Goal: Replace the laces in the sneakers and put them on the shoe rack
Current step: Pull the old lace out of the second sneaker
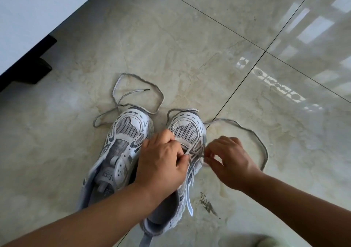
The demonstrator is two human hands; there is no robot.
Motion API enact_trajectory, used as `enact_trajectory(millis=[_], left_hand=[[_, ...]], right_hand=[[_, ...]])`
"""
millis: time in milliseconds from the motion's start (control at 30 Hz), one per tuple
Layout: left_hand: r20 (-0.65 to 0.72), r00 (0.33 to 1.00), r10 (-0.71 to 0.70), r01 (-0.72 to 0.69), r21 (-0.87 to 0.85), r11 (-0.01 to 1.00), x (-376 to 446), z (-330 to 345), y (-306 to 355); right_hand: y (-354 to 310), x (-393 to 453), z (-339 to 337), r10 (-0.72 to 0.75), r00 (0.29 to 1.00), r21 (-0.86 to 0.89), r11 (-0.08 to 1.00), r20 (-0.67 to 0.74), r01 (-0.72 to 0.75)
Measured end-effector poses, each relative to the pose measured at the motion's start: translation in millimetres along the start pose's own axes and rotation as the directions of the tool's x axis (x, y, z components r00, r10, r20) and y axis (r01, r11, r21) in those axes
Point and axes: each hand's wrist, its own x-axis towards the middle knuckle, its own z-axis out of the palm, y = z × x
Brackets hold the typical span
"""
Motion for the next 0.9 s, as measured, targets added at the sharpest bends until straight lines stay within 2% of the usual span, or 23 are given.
enact_trajectory(millis=[133, 233, 433, 567, 700, 833, 900], left_hand=[[-0.004, 1.0, -0.017, 0.017, -0.006, 1.0, 0, -1, 1], [-0.022, 1.0, 0.002, -0.002, -0.001, 1.0, -1, -1, 1], [-0.005, 1.0, 0.022, -0.022, 0.0, 1.0, 0, -3, -1], [0.021, 1.0, -0.008, 0.008, 0.022, 1.0, -1, -3, 1], [0.022, 1.0, -0.008, 0.008, 0.026, 1.0, -1, -3, 2], [0.017, 1.0, -0.003, 0.003, 0.017, 1.0, -2, 0, 5], [0.01, 1.0, -0.005, 0.005, 0.015, 1.0, -3, 2, 7]], right_hand=[[24, -18, 0, 0.112, 0.992, -0.054, 0.993, 0.063, -0.109], [21, -13, -1, 0.116, 0.988, -0.055, 0.992, 0.099, -0.111], [-30, 5, -4, 0.139, 0.99, 0.266, 0.954, 0.002, -0.135], [-43, 7, 4, 0.241, 0.97, 0.247, 0.942, -0.03, -0.227], [-45, 7, 2, 0.188, 0.978, 0.116, 0.977, -0.09, -0.177], [-40, 5, 3, 0.195, 0.971, 0.253, 0.955, -0.136, -0.156], [-37, 1, 4, 0.226, 0.969, 0.302, 0.935, -0.102, -0.186]])
